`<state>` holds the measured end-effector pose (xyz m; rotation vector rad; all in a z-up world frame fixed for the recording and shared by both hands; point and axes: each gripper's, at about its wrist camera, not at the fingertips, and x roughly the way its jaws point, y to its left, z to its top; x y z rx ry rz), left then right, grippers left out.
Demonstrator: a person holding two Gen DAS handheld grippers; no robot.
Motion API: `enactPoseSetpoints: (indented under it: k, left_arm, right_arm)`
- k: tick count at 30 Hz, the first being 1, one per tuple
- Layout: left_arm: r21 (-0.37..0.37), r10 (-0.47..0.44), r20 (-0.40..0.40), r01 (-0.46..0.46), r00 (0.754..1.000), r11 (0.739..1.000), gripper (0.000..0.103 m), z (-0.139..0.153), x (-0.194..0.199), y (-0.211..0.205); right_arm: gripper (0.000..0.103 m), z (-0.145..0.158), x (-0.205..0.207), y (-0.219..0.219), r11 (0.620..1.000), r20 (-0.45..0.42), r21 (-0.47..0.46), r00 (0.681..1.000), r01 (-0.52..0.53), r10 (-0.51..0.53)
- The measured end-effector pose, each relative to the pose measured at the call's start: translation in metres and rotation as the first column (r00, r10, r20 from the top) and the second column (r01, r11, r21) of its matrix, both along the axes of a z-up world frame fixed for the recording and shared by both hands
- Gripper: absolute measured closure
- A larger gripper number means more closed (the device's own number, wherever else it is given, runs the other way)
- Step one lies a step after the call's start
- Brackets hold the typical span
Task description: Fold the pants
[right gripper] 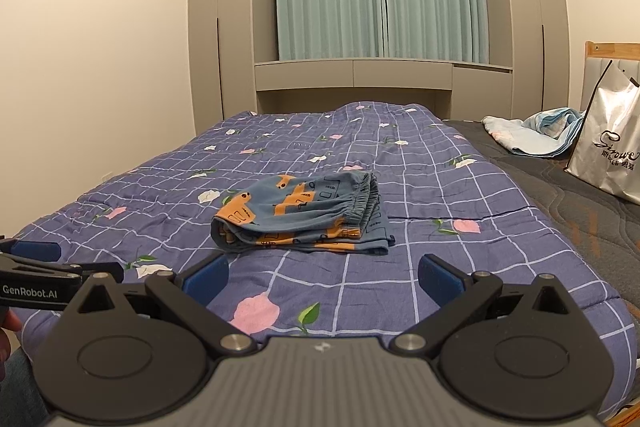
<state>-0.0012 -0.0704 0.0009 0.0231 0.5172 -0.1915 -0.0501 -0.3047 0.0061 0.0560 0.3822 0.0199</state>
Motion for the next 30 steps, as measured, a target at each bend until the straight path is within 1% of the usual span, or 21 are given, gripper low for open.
enactPoseSetpoints:
  k: [7, 11, 14, 20, 30]
  left_arm:
    - [-0.005, -0.008, 0.002, 0.008, 1.0, 1.0, 0.001, 0.0004, -0.0003, -0.0005]
    - [0.004, -0.007, 0.021, 0.007, 1.0, 1.0, 0.001, 0.0027, -0.0039, -0.0038]
    - [-0.005, -0.004, 0.033, 0.004, 0.999, 1.0, 0.001, 0.003, -0.006, -0.0042]
    - [-0.016, 0.002, 0.025, -0.001, 1.0, 1.0, 0.001, 0.0036, -0.0035, -0.0033]
    - [-0.012, 0.017, 0.0, -0.017, 1.0, 1.0, 0.001, -0.0021, 0.0026, -0.0014]
  right_arm:
    - [0.0, 0.0002, 0.0002, 0.0001, 1.0, -0.001, -0.001, 1.0, 0.0, 0.0]
    - [0.0, 0.0003, 0.0003, 0.0002, 1.0, -0.001, -0.001, 1.0, 0.0, 0.0]
    - [0.0, 0.0003, 0.0003, 0.0003, 1.0, -0.001, 0.0, 1.0, 0.0, 0.0]
    - [0.0, 0.0, 0.0004, 0.0, 1.0, -0.003, 0.0, 1.0, -0.003, 0.003]
    - [0.0, -0.0043, 0.0027, -0.0017, 1.0, -0.017, 0.002, 1.0, -0.008, 0.008]
